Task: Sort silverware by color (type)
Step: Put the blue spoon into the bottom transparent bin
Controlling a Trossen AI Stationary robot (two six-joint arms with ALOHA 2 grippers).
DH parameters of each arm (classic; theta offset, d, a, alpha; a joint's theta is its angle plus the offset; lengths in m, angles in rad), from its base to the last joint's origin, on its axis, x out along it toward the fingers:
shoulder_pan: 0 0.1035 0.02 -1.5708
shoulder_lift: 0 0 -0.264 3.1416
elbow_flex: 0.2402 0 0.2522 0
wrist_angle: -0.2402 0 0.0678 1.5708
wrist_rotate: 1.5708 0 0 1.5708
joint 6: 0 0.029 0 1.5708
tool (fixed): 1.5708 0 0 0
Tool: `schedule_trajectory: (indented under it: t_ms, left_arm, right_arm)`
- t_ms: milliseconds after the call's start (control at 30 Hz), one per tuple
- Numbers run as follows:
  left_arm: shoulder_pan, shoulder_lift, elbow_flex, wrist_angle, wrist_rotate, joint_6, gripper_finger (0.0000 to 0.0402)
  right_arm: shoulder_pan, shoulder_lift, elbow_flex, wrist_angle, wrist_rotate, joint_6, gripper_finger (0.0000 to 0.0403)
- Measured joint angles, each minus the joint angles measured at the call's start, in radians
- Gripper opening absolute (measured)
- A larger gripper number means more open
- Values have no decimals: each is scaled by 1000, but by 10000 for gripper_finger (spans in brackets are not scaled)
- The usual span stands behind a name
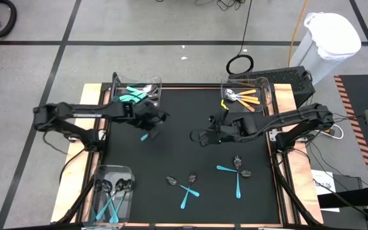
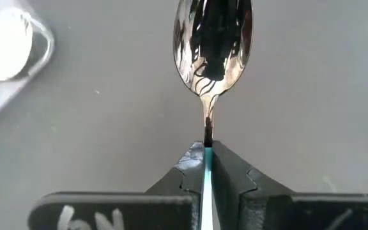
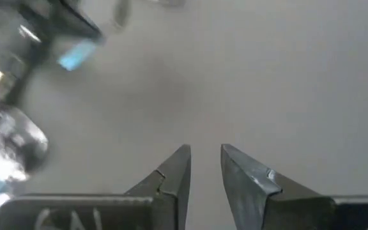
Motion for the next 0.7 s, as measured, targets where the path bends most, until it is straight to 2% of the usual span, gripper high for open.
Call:
schedule_trajectory:
  t_ms: [67, 267, 400, 533, 700]
  left_arm:
    - [-6, -57, 3, -50, 6, -82, 19]
    - [-40, -179, 54, -375, 8, -293, 19]
    - [-113, -285, 60, -426, 9, -437, 19]
    - [-197, -383, 60, -435, 24, -587, 19]
    - [-308, -463, 60, -509, 21, -757, 19]
  right_arm:
    - [9, -1, 0, -57, -10, 0, 84]
    - [37, -1, 0, -364, 28, 157, 84]
    - [35, -1, 0, -488, -3, 129, 84]
    - [54, -4, -18, -541, -22, 146, 84]
    - [107, -36, -132, -490, -6, 243, 84]
